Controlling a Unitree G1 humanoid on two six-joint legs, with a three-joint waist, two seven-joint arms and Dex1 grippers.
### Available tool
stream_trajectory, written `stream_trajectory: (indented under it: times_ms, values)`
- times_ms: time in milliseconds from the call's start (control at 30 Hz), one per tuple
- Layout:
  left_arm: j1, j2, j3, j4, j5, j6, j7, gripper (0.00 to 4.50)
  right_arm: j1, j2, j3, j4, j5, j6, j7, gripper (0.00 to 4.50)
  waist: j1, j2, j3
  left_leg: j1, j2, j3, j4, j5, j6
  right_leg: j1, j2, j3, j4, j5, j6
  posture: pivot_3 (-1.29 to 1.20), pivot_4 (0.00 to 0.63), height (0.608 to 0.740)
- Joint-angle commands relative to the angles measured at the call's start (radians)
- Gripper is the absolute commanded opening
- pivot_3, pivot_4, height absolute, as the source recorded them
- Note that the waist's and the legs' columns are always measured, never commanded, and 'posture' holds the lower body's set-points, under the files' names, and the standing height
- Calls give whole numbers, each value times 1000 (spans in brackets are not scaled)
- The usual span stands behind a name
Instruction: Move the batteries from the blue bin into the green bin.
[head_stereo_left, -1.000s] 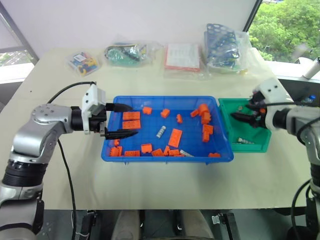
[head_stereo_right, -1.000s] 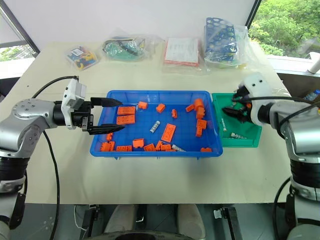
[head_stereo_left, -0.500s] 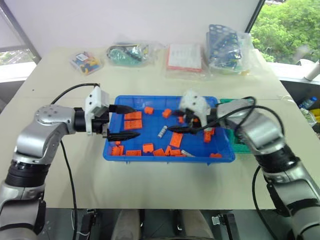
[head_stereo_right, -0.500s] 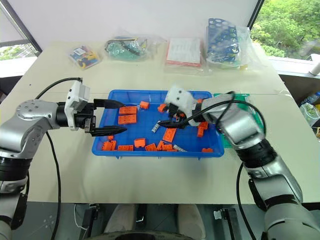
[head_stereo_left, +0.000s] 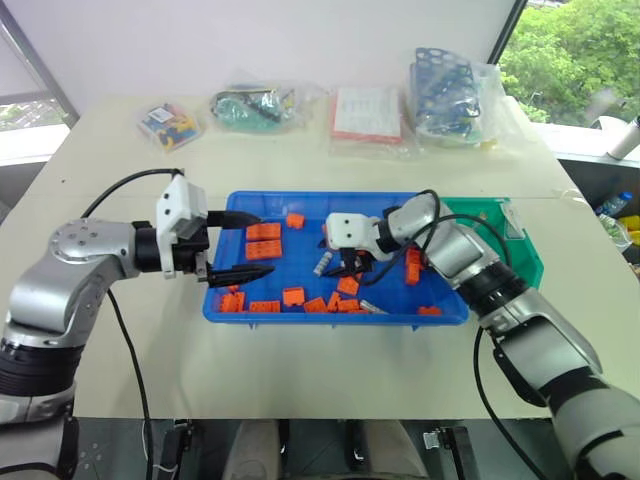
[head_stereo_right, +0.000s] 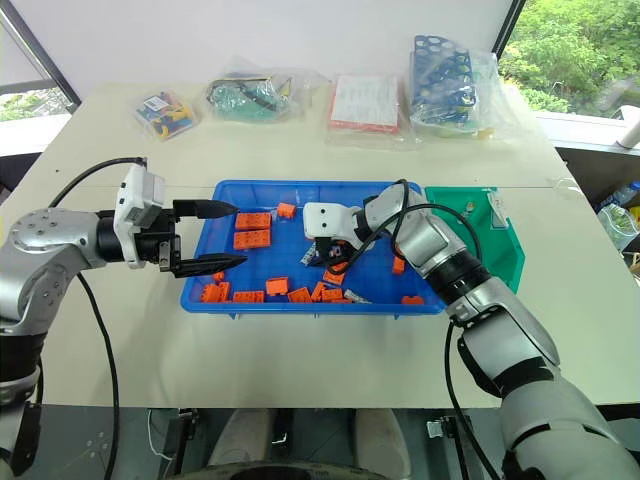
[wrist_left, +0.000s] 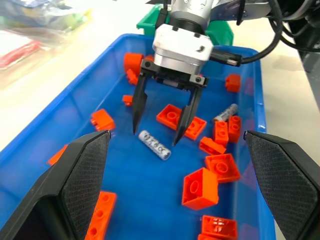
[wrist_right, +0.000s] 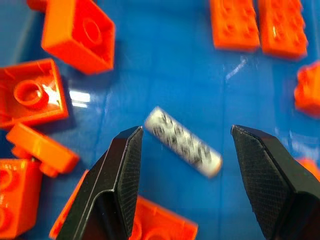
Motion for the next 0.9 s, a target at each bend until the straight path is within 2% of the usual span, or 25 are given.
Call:
stream_trajectory:
  times_ms: [33,200,300,433,567,733,900]
  values:
    - [-4,18,35,-32,-19,3,7,4500,-38,22,-3,66,-36,-59,28,2876,1,0,0,0,0,0,0,0,0,0,0,0,0,0,0,0,150,739]
    - [-18,14,37,-25,-15,6,9,4500,-65,61,13,237,-93,-159,62,2876,-2,0,0,1,0,0,0,0,0,1,0,0,0,0,0,0,150,739]
    - [-28,13,35,-20,-15,6,8,4500,-81,99,-8,313,-103,-176,31,2112,-4,0,0,2,0,0,0,0,0,2,0,0,0,0,0,0,150,739]
    - [-38,12,33,-15,-17,8,5,4500,-62,110,-47,285,-91,-153,27,137,-3,0,0,2,0,0,0,0,0,2,0,0,1,0,0,0,150,739]
    - [-46,11,27,-5,-13,5,-3,4500,10,77,-138,56,-33,19,2,57,2,0,0,2,1,0,0,0,-1,2,-1,0,1,0,0,0,150,739]
    - [-46,-1,13,7,-9,-1,-13,4500,159,-11,-358,-374,77,419,-103,57,6,0,0,0,1,-1,0,0,-1,1,-2,0,1,0,0,0,150,739]
    - [-70,-27,-20,41,3,-14,-26,4500,294,-140,-624,-614,120,734,-260,57,8,0,0,1,0,-1,0,0,-1,2,-3,-1,0,0,0,0,150,739]
